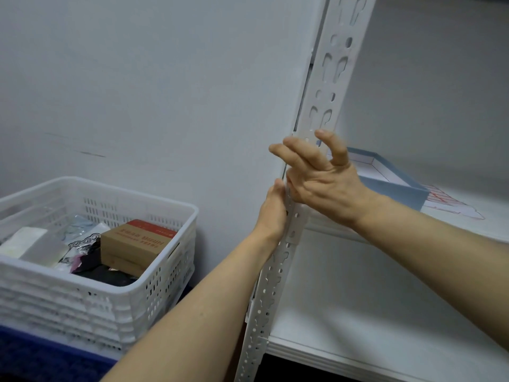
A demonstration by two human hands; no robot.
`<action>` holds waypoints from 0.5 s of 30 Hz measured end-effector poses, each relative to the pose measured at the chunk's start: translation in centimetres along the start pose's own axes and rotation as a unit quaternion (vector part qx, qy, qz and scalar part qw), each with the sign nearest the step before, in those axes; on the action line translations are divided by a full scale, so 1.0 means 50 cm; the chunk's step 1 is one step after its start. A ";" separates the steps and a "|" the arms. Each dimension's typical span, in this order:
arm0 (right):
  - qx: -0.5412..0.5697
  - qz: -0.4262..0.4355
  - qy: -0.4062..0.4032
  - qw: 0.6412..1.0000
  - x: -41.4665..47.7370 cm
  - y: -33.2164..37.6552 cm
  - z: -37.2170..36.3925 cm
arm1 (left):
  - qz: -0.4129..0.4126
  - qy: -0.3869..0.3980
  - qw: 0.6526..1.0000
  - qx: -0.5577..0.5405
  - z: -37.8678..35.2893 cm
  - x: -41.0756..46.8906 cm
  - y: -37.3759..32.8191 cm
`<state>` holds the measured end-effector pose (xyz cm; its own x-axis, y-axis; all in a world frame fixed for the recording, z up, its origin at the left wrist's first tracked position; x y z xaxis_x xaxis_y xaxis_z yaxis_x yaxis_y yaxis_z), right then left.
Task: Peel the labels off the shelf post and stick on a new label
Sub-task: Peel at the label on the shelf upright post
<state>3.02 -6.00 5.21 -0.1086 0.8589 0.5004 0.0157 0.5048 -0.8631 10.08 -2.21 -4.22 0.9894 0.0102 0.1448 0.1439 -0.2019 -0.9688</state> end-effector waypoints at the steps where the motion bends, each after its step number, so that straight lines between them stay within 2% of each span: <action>1: -0.004 0.004 0.002 1.000 0.001 0.000 -0.003 | 0.000 -0.001 1.000 0.003 0.000 -0.001 0.000; 15: 0.045 -0.074 -0.051 0.995 -0.006 -0.006 0.004 | 0.006 -0.001 1.000 -0.012 0.001 0.011 0.012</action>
<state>2.84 -6.43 5.31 -0.2025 0.7604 0.6171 -0.0969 0.6115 -0.7853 10.71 -2.29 -4.75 0.9910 0.0099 0.1333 0.1320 -0.2263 -0.9651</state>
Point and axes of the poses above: each hand's wrist, its own x-axis towards the middle knuckle, its own z-axis out of the back of the hand, y = z × x, the point moved 7 cm from there along x, towards the middle knuckle, and after that the axes turned 5 degrees about -y, right-handed, at the moved point
